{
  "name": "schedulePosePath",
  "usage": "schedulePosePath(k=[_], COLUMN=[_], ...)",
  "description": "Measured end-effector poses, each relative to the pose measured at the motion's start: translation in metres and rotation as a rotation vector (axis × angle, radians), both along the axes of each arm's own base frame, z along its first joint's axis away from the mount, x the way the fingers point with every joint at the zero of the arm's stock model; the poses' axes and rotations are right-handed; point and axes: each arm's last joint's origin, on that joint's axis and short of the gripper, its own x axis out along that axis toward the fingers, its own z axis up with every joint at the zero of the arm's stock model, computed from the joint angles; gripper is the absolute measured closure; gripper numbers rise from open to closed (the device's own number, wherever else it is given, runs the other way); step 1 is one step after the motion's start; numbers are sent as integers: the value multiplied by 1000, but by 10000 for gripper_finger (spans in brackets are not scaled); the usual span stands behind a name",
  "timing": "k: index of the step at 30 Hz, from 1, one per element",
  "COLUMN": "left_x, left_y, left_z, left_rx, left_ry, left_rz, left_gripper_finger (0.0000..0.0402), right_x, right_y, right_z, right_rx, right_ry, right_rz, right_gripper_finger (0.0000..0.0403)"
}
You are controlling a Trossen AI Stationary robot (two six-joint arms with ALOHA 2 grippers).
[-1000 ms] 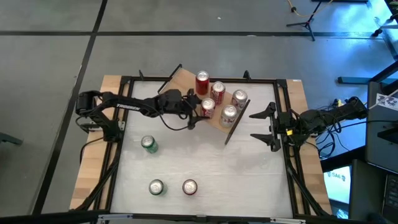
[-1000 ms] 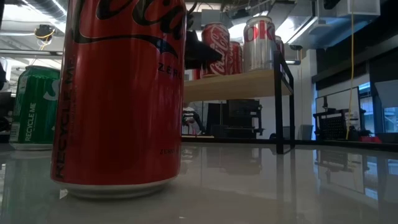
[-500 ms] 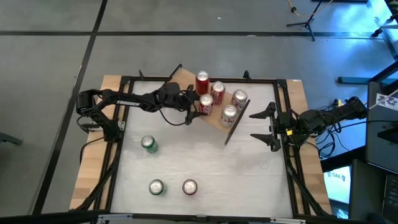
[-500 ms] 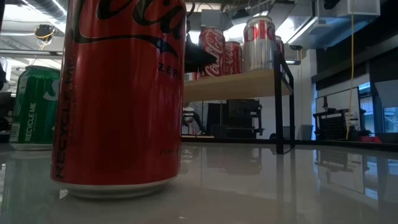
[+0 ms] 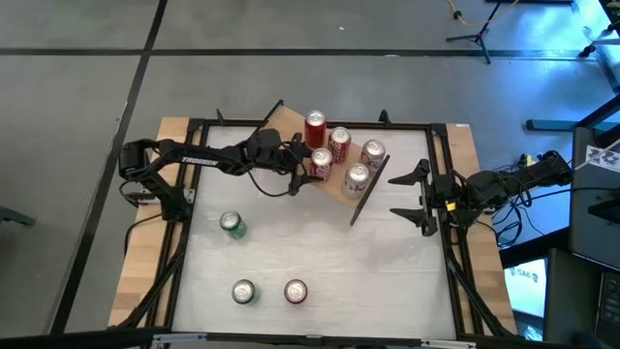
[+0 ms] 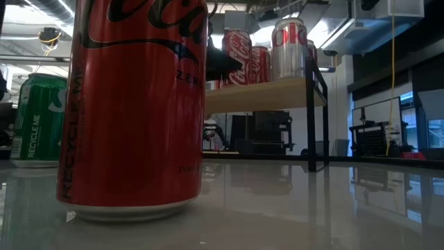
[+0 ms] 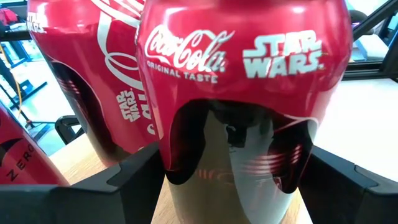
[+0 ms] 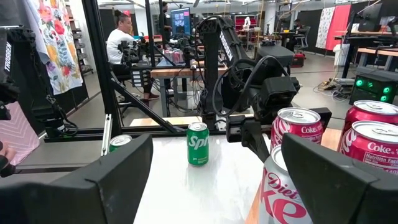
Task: Place canned beverage on shelf
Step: Put the red-white soda can on the shelf aligned with the other red-white soda cans
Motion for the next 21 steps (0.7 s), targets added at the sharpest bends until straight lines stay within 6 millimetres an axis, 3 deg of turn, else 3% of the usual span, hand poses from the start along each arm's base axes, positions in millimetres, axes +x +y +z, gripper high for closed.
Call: schedulePosePath(k=[16,21], left_x=[0,0], left_y=[0,0], left_z=[0,0], left_rx=[2,3], left_ry=[-2,-1], left_rz=[0,4], left_gripper_finger=[103,81], right_x=[0,0], right_y=[0,0], right_z=[0,0], right_rx=[0,0], right_ry=[0,0], right_rz=[0,0], right_gripper_finger=[54,54])
